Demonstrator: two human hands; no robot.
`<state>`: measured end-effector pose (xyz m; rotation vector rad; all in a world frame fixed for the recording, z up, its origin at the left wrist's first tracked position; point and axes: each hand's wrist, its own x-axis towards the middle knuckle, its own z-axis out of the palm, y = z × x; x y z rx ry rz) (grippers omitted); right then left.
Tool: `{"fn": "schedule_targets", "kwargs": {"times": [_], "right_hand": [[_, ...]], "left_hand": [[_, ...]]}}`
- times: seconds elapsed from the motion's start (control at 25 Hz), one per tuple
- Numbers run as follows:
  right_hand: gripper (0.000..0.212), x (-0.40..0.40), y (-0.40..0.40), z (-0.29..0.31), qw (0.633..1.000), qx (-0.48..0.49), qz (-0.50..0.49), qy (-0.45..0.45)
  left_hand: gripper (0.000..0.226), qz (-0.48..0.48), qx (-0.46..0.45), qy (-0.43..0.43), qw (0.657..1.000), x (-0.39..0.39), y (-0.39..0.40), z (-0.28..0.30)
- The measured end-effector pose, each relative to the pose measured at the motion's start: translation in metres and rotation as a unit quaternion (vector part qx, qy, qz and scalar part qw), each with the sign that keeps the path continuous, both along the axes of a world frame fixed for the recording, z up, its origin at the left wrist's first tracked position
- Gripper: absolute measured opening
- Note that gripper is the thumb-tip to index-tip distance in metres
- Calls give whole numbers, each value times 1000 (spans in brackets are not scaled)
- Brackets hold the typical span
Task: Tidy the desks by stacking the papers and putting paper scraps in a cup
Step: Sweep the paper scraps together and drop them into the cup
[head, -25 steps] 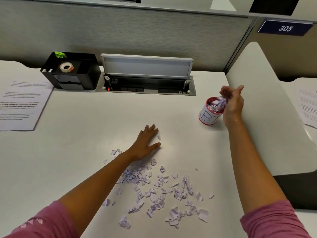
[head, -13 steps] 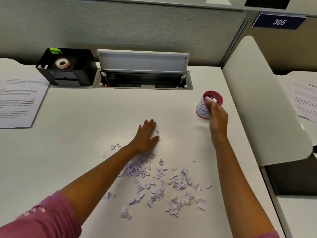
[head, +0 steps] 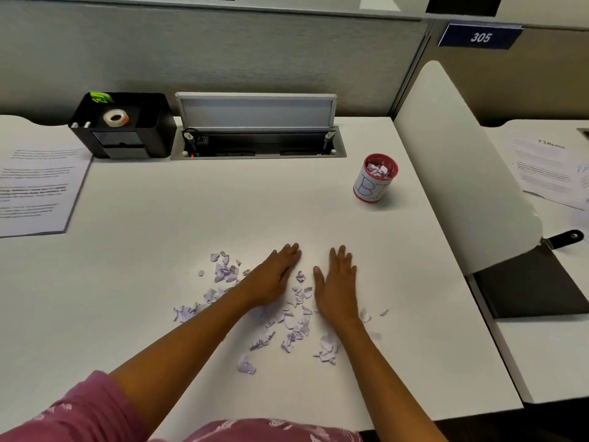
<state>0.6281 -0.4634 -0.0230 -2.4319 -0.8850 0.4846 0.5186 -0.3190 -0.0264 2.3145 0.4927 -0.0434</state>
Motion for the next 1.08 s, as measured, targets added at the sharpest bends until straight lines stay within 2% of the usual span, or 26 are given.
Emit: {"fn": "schedule_targets", "kwargs": {"times": [0.08, 0.16, 0.24, 0.32, 0.4, 0.48, 0.6, 0.76, 0.88, 0.96, 1.08], "right_hand": [[60, -19, 6, 3, 998, 1, 55, 19], [57, -30, 7, 11, 995, 32, 64, 69], [55, -33, -2, 19, 993, 84, 16, 84], [55, -28, -17, 23, 993, 90, -57, 41], [63, -18, -36, 22, 990, -2, -142, 13], [77, -12, -54, 22, 968, -112, -218, 46], [88, -13, -60, 20, 954, -135, -249, 101], [86, -26, -38, 17, 975, -75, -183, 103], [77, -28, -17, 22, 986, -56, -115, 103], [71, -26, -6, 27, 991, -51, -74, 103], [65, -25, 4, 32, 993, -34, -2, 114]], "left_hand": [[47, 8, 1, 5, 1000, -6, -5, 4], [46, 23, 0, 2, 1000, -10, -6, 13], [48, 48, 41, -12, 998, -15, -7, 22], [52, 136, 133, -15, 982, -25, -5, 27], [62, 258, 174, 50, 949, -35, 2, 29], [75, 346, 115, 131, 922, -42, 8, 30], [80, 410, 39, 180, 893, -43, 14, 29], [70, 320, 30, 110, 940, -34, 10, 24], [59, 187, 35, 99, 977, -23, 8, 26], [56, 89, 50, 117, 988, -18, 6, 32], [51, 1, 18, 97, 995, -16, 1, 42]]}}
